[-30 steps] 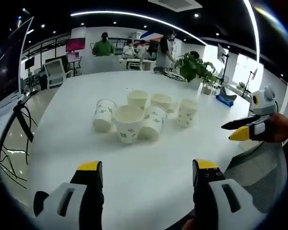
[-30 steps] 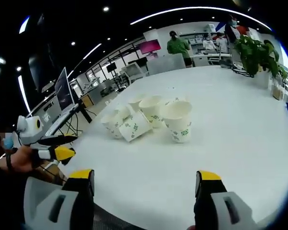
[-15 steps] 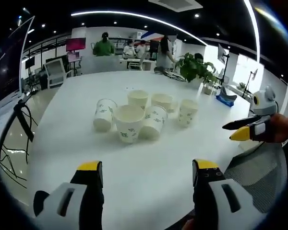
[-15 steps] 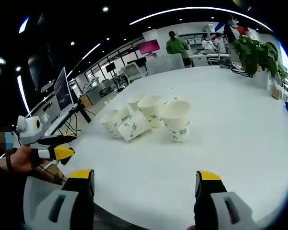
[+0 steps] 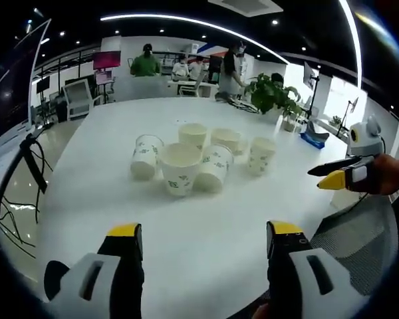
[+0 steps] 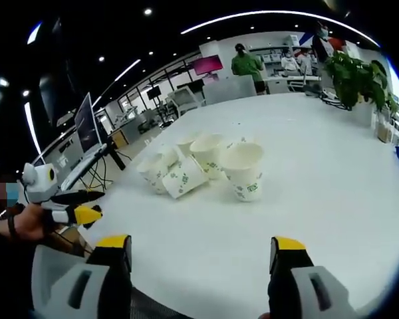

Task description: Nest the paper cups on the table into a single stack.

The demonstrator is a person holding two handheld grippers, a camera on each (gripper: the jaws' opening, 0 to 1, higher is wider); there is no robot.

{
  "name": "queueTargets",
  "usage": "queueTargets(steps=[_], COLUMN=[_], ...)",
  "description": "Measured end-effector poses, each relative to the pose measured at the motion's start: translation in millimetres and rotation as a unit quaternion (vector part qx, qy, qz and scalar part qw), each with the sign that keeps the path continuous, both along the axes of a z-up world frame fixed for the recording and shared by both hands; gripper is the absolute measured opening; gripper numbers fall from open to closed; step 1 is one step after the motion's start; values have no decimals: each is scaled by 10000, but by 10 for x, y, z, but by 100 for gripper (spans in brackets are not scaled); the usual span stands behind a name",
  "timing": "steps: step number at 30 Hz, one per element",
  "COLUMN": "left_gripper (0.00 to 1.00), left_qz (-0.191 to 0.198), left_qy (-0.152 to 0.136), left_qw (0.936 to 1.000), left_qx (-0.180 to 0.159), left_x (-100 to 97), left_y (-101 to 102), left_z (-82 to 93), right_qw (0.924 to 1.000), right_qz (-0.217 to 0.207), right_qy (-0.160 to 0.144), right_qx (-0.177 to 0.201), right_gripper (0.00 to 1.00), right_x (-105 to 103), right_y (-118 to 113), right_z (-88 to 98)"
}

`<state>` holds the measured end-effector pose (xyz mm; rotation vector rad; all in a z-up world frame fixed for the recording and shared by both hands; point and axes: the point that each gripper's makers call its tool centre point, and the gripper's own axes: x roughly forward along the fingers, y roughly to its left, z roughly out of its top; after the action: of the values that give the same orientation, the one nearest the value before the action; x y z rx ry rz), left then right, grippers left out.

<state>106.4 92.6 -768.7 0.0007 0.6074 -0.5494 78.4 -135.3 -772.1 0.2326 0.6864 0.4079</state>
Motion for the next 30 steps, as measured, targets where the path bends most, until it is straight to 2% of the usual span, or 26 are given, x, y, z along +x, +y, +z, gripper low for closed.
queueTargets(steps=[6,9,21,30], left_gripper=[75,75,75,75], left_qz=[29,44,37,40], left_qy=[15,28,29,38], left_qw=[10000,10000,10000,10000], left_qx=[-14,-26,-49,-60], left_x=[-7,-18,-6,13], left_y=[10,15,7,7], left_z=[-12,-20,-22,-9], right_qw=[9997,9993,9951,9903], right_qz=[191,288,751,1102], right_qy=[-85,-149,-304,-230], right_qx=[-157,-205,-561,-814], right_gripper=[85,82,79,76], right_x=[123,287,705,934], right_y=[-40,-74,12,60], right_z=[145,135,352,300])
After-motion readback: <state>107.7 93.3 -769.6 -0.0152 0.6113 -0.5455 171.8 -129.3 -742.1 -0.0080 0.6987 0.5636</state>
